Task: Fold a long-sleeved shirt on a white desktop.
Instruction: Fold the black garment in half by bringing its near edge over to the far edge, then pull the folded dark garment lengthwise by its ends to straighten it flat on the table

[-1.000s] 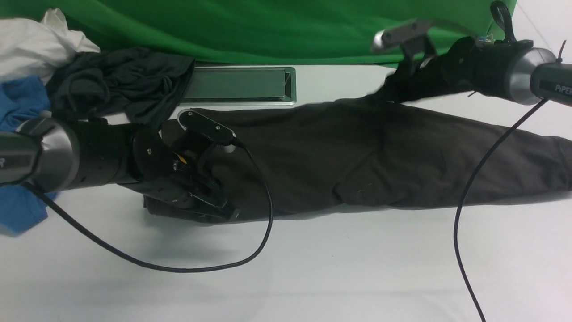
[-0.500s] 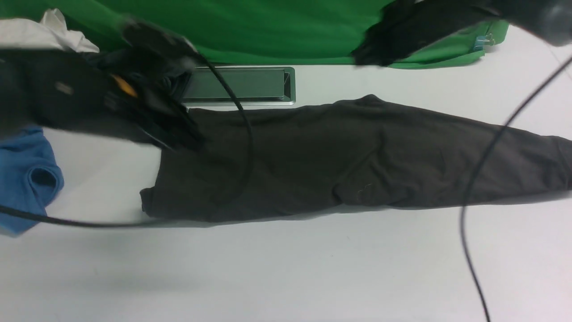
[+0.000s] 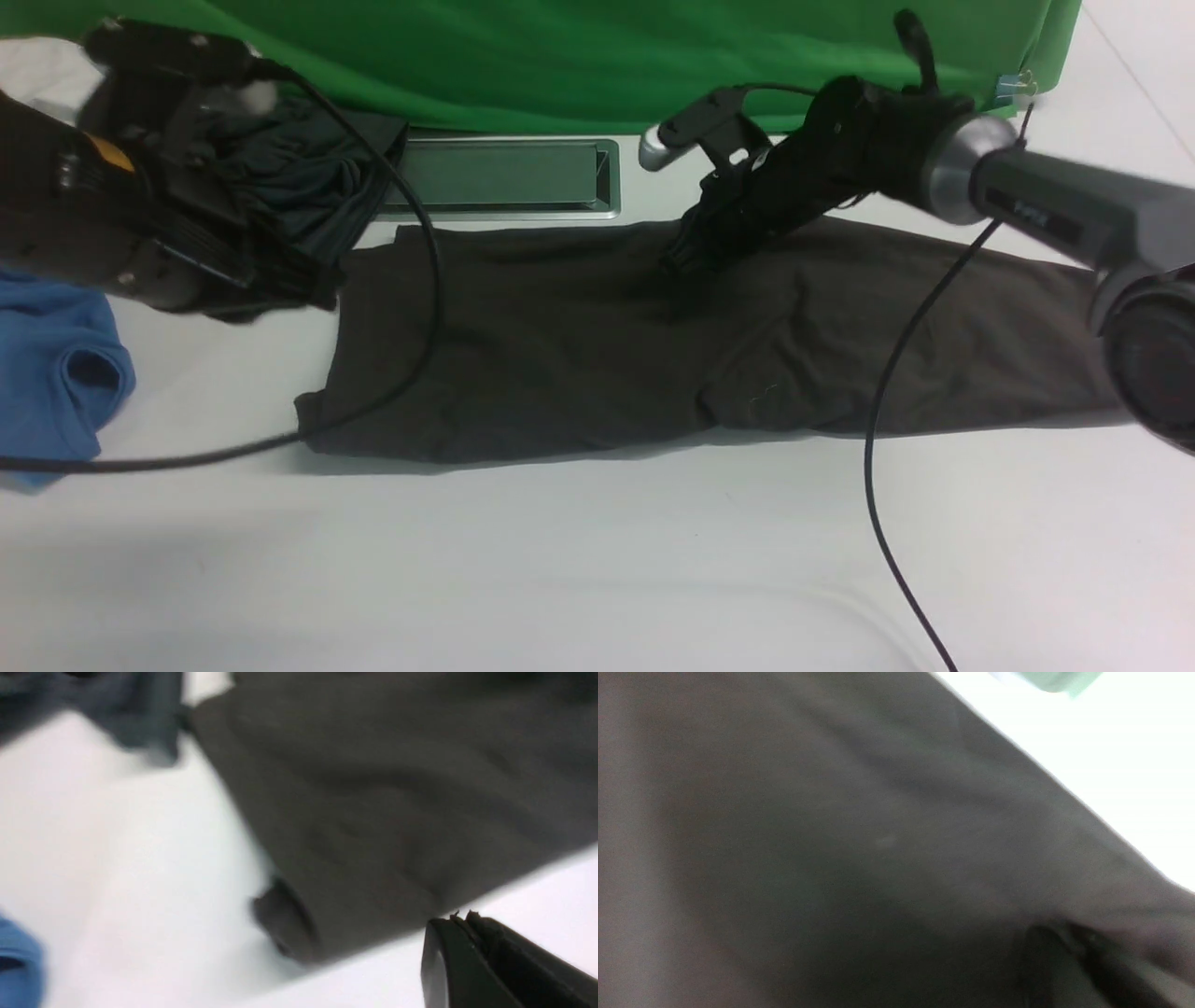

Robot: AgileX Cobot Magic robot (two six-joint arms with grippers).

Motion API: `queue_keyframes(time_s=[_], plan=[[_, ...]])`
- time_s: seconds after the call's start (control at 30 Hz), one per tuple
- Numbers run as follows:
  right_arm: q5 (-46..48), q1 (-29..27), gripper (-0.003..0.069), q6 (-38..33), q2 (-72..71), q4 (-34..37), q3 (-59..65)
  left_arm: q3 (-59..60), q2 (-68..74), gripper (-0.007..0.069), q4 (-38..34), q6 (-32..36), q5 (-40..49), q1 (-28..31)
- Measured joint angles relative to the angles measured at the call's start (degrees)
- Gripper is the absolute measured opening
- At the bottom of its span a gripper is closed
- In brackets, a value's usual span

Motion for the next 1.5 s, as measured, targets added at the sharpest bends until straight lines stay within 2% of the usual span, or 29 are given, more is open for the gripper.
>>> queue_keyframes(time_s=[0.2, 0.4, 0.57, 0.77, 0.97, 1.07, 1.13, 1.3, 1.33, 1.37, 1.5], plan=[[-0.94, -2.94, 0.005, 4.09, 1.55, -0.34, -4.71, 0.0, 0.0, 0.0018, -0.76, 1.76, 3.42, -3.59], [10.97, -7.73, 0.0059, 9.37, -4.22, -5.5, -7.42, 0.0, -0.02, 0.0018, -0.29, 2.04, 3.73, -4.35], [19.47, -12.49, 0.0059, 12.67, -14.16, -10.36, -3.61, 1.34, -1.58, 0.0018, -0.08, 2.84, 2.54, -5.52], [21.45, -22.34, 0.0063, 15.25, -31.8, -12.15, 15.42, 10.32, -11.03, 0.0018, 0.05, 2.85, -5.64, -14.02], [16.25, -29.98, 0.0085, 19.14, -45.1, -12.62, 35.12, 17.65, -20.95, 0.0018, -0.04, 2.85, -14.28, -20.29], [14.64, -31.17, 0.0135, 20.0, -47.9, -13.31, 40.97, 19.9, -25.65, 0.0018, -0.07, 2.85, -20.57, -20.99], [14.35, -31.35, 0.022, 21.32, -48.09, -14.88, 43.34, 20.58, -28.11, 0.0018, 0.13, 2.85, -24.36, -20.99], [13.13, -31.41, 0.043, 23.79, -46.78, -18.4, 44.19, 21.11, -30.58, 0.0018, 0.13, 3.08, -25.77, -20.99], [12.85, -31.42, 0.0437, 23.88, -46.64, -18.41, 44.19, 21.25, -30.63, 0.0018, 0.13, 3.08, -25.76, -20.99], [11.71, -31.42, 0.0497, 24.59, -45.94, -18.95, 44.19, 21.88, -30.87, 0.0018, 0.13, 3.24, -25.65, -20.99], [11.63, -31.46, 0.0573, 28.19, -43.44, -19.27, 44.19, 23.29, -30.87, 0.0018, 0.13, 3.28, -25.56, -20.99]])
